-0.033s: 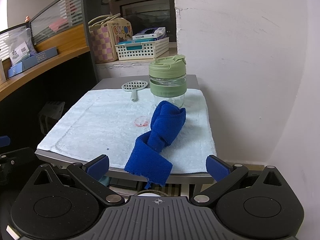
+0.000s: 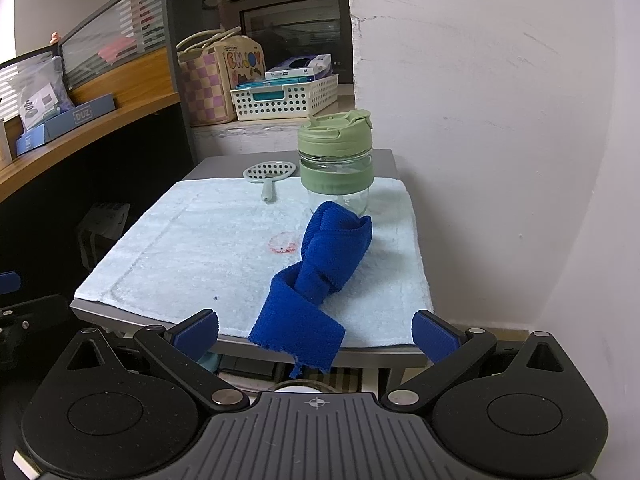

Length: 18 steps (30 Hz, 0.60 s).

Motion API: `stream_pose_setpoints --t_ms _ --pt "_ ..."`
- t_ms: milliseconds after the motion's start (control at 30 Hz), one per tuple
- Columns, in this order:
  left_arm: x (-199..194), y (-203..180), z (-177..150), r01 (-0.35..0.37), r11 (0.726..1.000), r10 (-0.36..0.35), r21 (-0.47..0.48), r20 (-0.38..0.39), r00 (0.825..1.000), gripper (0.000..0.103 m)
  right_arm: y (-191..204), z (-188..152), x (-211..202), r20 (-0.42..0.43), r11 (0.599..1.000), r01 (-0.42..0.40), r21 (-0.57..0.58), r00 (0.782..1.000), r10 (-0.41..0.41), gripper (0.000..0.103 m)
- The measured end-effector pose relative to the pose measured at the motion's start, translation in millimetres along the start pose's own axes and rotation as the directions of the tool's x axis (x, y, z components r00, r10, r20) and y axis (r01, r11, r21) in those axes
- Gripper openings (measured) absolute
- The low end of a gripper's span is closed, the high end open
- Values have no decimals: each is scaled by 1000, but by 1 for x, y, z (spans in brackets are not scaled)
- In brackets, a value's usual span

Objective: Clean container
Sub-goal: 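Move the left gripper toward the green-lidded glass jar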

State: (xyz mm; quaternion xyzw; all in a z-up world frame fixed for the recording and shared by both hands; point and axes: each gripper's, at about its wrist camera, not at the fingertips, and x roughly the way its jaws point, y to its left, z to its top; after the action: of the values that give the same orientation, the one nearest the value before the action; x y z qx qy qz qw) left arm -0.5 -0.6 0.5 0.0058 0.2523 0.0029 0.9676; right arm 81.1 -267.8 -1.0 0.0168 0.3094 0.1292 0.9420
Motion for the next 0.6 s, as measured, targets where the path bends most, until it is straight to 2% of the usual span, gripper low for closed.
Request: stream_pose_setpoints --t_ms 600 --pt "-2 -4 2 -9 1000 9 7 8 1000 103 -2 -1 -2 16 1000 1 -1 1000 -1 103"
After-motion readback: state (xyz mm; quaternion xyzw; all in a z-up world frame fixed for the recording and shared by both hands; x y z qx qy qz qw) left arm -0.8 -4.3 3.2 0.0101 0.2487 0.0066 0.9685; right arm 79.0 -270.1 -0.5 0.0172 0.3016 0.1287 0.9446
